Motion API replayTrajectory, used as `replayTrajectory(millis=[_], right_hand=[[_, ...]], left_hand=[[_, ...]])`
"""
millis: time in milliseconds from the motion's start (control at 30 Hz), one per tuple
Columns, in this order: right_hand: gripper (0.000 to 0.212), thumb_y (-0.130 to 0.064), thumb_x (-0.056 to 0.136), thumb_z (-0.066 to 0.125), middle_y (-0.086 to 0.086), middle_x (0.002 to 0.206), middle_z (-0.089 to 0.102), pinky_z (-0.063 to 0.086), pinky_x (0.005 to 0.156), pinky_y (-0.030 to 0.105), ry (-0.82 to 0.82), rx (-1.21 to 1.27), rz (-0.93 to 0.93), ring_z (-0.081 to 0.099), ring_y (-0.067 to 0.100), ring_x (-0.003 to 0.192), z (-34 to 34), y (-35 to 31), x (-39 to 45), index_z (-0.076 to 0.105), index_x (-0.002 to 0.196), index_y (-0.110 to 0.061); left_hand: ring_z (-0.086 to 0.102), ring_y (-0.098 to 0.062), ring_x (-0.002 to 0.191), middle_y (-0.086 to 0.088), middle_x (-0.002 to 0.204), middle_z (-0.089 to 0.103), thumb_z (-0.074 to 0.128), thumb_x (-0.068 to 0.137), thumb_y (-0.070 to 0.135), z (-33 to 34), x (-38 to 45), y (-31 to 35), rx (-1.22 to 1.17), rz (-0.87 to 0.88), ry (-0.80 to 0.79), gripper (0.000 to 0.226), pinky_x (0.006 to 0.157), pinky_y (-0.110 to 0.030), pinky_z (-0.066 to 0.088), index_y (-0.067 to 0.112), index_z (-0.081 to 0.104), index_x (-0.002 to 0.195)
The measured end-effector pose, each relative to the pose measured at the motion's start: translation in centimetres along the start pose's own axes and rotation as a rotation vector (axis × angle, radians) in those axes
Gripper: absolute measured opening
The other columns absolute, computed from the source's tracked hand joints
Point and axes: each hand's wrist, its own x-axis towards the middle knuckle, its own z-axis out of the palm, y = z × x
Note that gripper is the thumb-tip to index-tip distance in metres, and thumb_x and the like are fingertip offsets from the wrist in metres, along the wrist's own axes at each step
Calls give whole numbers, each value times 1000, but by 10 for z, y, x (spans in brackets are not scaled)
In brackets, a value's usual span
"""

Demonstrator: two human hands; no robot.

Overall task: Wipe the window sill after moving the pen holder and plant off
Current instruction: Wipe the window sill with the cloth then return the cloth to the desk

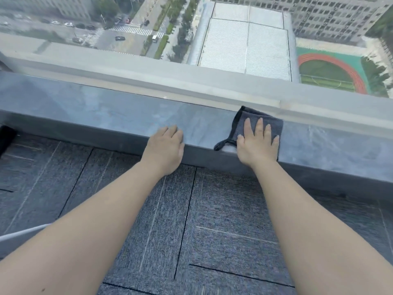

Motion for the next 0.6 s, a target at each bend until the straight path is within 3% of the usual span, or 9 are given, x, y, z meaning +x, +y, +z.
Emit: replayTrajectory(millis=[100,233,333,400,600], right_hand=[[55,-34,97,14,4,158,-16,-9,117,50,5,22,-32,-15,26,146,-2,-16,10,-7,148,-24],[55,-34,97,16,2,159,-14,-11,117,48,22,-17,-290,-15,23,146,3,-41,15,-4,148,-28],[54,-36,97,18,-3,159,-11,-10,117,45,27,-51,-454,-12,19,147,6,-37,11,0,147,-34],[53,-36,97,19,-4,159,-10,-10,117,44,24,-47,-473,-11,18,147,6,-25,9,2,147,-36],[53,-36,97,17,-3,159,-12,-10,117,43,45,-15,-314,-12,18,147,2,32,6,-1,147,-34]], left_hand=[[27,-27,139,-12,150,32,30,97,21,2,1,3,-12,-28,1,42,114,-40,22,5,37,135],[22,-27,142,-11,154,27,29,97,21,2,2,3,-16,-60,-22,44,117,-38,17,6,34,138],[37,-33,130,-18,140,44,33,96,17,1,4,8,-61,-67,17,37,108,-42,28,1,46,127],[42,-35,123,-20,130,50,34,95,15,0,5,18,-105,-59,24,33,103,-44,32,-1,50,119],[31,-28,136,-14,147,37,32,97,18,4,15,62,-140,15,4,40,110,-41,26,3,40,133]])
